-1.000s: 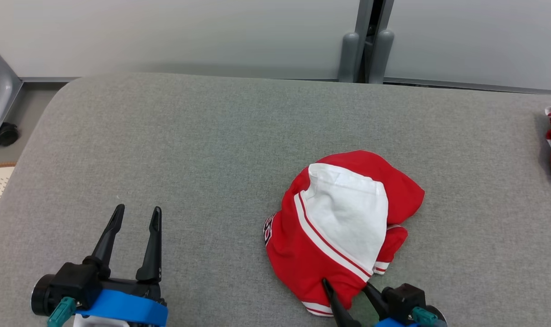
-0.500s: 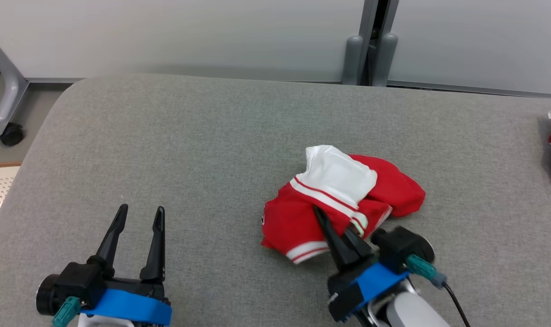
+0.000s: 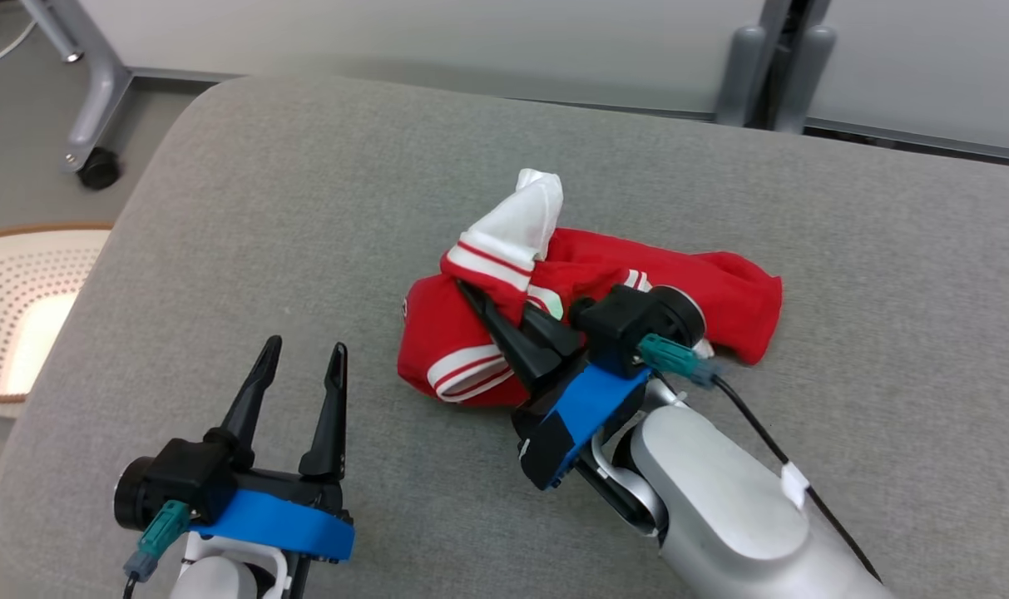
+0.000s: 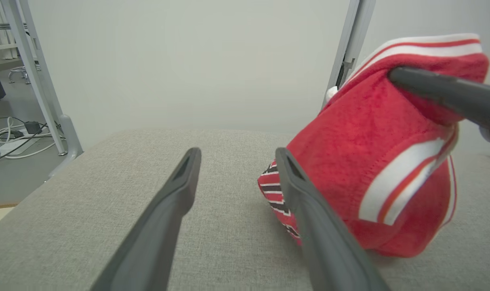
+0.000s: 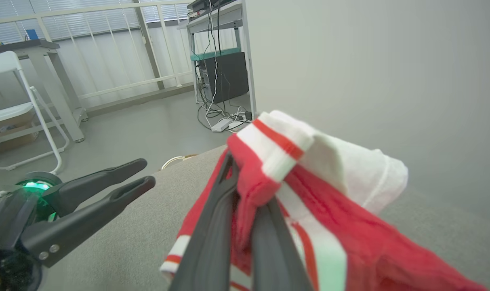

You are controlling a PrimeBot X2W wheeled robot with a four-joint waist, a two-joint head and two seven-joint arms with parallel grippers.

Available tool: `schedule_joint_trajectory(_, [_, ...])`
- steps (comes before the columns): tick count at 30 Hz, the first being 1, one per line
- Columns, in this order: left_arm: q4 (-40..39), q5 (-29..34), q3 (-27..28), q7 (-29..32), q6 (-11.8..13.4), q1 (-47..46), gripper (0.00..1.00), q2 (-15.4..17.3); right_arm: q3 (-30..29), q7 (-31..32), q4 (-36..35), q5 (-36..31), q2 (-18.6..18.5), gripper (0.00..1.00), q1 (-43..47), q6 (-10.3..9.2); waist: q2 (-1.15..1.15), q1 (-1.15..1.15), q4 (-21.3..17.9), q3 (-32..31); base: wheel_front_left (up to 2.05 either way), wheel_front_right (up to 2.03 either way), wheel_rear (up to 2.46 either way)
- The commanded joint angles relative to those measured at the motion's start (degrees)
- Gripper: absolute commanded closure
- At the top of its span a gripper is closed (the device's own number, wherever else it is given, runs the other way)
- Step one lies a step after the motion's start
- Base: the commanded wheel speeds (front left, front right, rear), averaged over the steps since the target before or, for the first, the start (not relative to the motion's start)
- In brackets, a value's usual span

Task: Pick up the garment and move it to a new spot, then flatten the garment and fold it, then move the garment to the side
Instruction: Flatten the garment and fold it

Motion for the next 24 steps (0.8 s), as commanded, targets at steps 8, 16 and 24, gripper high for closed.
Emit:
schedule_joint_trajectory(8, [1.31,0.93,1.42,-0.18,-0.59,-0.3,0.0,-0.89,6.24,-3.13,7.36,4.35,-0.08,0.0,-3.05,-0.02,0.0,0.0,0.79,0.41,0.0,0.0,0.0])
schedule_joint_trajectory(16, [0.81,1.99,3.75,-0.18,-0.92,1.64,0.0,-0.31,-3.34,-6.84,7.05,-3.26,-0.1,0.0,-1.33,-0.02,0.0,0.0,-4.1,-1.56,0.0,0.0,0.0])
schedule_joint_trajectory(24, [0.06,2.93,4.58,-0.19,-1.02,4.06,0.0,-0.26,-22.38,-7.23,-5.35,-12.65,-0.02,0.0,10.54,-0.02,0.0,0.0,-7.72,-4.32,0.0,0.0,0.0])
